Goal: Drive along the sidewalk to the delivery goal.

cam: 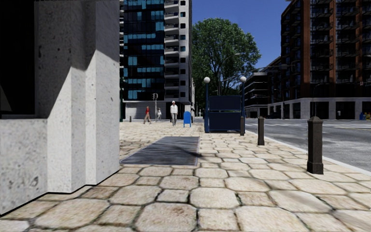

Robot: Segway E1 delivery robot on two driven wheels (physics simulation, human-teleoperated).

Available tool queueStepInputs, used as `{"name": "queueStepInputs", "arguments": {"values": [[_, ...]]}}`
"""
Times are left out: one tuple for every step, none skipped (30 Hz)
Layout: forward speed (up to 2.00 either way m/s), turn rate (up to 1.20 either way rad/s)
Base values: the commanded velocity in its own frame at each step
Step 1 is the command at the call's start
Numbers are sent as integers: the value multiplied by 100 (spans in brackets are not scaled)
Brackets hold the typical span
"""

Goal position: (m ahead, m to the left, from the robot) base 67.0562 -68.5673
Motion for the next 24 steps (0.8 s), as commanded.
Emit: {"name": "queueStepInputs", "arguments": {"values": [[200,0],[200,0],[200,0],[200,0],[200,0],[200,0],[200,0],[200,0],[200,0],[200,0],[200,0],[200,0],[200,0],[200,0],[200,0],[200,0],[200,0],[200,0],[200,0],[200,0],[200,2],[200,3],[200,3],[200,3]]}}
